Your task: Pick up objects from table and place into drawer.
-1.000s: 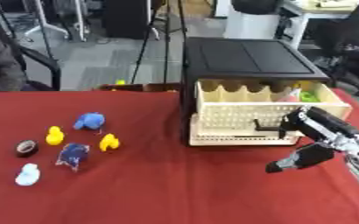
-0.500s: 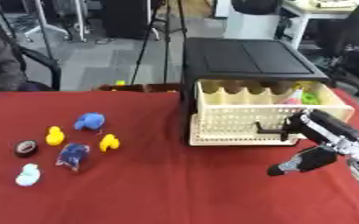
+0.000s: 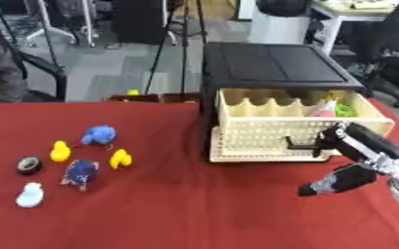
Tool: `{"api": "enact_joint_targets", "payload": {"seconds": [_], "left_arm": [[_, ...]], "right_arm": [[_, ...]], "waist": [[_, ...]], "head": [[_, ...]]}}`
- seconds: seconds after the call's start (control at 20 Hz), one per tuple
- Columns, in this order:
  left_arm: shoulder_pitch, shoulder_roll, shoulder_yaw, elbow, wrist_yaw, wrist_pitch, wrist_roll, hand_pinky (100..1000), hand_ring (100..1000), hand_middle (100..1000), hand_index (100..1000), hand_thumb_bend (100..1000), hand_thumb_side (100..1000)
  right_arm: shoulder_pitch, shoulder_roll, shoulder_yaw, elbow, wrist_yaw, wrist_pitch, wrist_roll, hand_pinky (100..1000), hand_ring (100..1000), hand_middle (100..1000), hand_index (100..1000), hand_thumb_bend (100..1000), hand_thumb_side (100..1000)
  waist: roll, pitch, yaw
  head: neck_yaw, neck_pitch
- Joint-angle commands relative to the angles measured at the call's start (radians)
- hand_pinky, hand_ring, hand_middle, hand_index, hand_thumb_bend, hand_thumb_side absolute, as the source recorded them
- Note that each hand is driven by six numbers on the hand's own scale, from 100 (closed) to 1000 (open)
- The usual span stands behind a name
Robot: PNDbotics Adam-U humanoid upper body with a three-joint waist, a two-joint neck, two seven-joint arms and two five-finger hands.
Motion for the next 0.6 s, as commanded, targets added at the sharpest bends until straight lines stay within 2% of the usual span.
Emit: {"api": "enact_joint_targets", "payload": {"seconds": [0.05,0.5,0.6], "left_arm": [[-0.008,0.033,0.014,-0.017,0.004,0.0,0.002,707,655,635,789,218,965],[-0.006,0.033,0.014,-0.016,0.003,0.0,0.002,707,655,634,790,218,965],[-0.006,0.033,0.014,-0.016,0.003,0.0,0.002,707,655,634,789,218,966]], "right_arm": [[-0.01,-0.017,-0.02,-0.021,-0.008,0.004,-0.017,100,100,114,687,1000,537],[-0.012,-0.017,-0.025,-0.035,-0.016,0.012,-0.038,100,100,117,712,1000,558],[-0.018,-0.021,-0.024,-0.039,0.004,0.01,-0.037,100,100,111,720,1000,591]], "waist": [[0.002,-0.011,-0.003],[0.002,-0.012,-0.006],[0.002,-0.012,-0.006]], "head": [[0.001,0.002],[-0.001,0.001],[-0.002,0.002]]}}
